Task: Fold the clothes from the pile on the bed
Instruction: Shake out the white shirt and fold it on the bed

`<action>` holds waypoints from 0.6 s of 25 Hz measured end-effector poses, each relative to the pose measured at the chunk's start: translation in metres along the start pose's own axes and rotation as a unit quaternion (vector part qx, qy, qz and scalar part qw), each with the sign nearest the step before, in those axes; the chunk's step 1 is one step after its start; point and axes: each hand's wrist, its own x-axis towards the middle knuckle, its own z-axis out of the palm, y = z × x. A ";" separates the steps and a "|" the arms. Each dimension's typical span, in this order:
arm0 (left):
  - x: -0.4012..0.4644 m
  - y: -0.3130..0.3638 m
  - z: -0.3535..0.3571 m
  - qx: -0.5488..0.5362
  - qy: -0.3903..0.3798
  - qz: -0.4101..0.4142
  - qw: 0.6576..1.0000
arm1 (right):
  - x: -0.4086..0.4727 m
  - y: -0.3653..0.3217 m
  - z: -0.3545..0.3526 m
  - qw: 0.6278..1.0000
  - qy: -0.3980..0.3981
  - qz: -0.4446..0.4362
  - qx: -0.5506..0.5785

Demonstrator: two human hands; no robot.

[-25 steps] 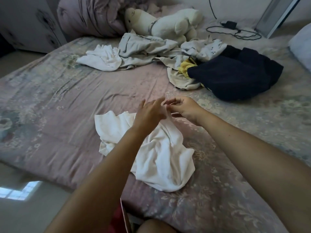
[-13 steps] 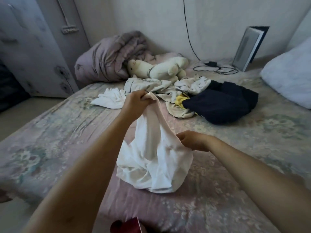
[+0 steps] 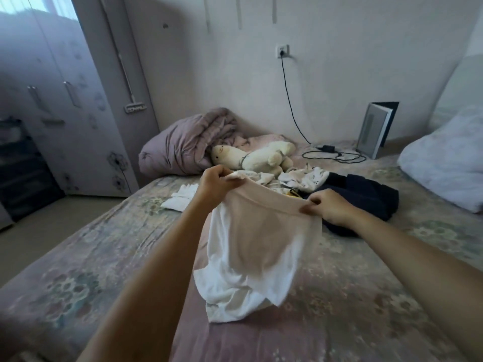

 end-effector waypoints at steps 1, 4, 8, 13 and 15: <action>0.002 0.001 -0.006 -0.009 0.005 -0.005 1.000 | 0.001 -0.007 -0.011 1.000 0.020 -0.007 0.008; 0.004 0.014 -0.025 -0.017 -0.034 -0.009 0.999 | 0.008 -0.025 -0.040 0.997 0.054 -0.010 0.059; 0.012 0.024 -0.046 0.018 -0.068 -0.001 0.998 | 0.009 -0.046 -0.067 0.987 0.046 -0.019 0.150; 0.024 0.032 -0.063 0.011 -0.031 -0.019 0.999 | 0.005 -0.063 -0.082 0.981 0.082 -0.074 0.158; 0.023 0.037 -0.066 -0.023 -0.041 -0.027 0.999 | 0.002 -0.069 -0.084 0.983 0.081 -0.085 0.140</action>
